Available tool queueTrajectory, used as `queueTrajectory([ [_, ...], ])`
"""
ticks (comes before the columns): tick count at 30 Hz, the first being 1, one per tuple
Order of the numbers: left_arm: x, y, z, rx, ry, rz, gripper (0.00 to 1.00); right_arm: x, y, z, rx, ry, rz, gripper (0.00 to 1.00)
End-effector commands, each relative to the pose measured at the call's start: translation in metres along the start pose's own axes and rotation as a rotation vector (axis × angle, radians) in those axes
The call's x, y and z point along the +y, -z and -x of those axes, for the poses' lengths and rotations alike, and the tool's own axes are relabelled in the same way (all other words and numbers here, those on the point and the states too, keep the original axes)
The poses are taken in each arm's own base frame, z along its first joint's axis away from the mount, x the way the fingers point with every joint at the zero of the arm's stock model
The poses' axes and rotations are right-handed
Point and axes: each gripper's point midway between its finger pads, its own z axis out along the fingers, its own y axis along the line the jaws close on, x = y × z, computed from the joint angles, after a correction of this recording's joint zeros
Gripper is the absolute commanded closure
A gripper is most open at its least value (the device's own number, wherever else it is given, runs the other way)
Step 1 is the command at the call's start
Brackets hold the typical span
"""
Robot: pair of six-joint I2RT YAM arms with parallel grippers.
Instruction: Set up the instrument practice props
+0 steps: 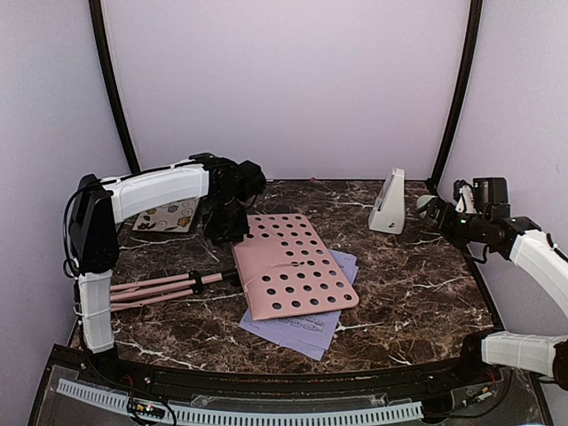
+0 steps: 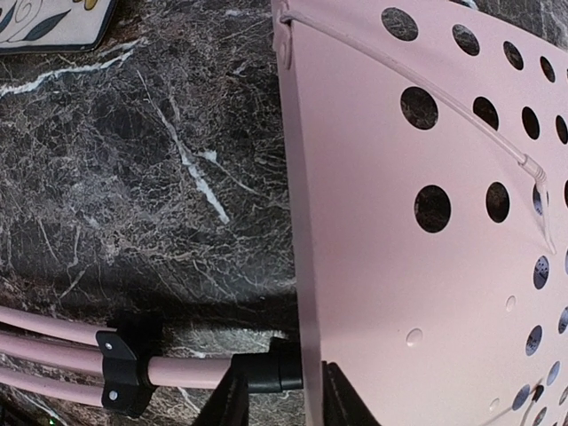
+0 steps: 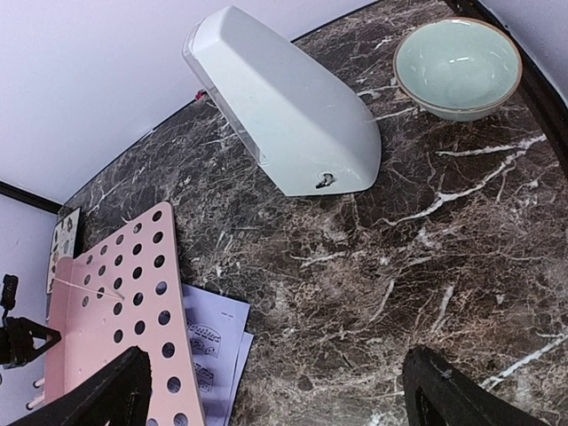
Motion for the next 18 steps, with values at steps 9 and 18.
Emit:
queueTrajectory([
  [9,0.032,0.012,-0.001,0.018,0.172,0.127,1.00,-0.001,0.005,0.007,-0.043,-0.010,-0.004,0.01],
  [18,0.014,0.116,0.058,-0.164,0.250,-0.106,1.00,0.006,0.010,0.015,-0.066,0.015,0.014,0.01],
])
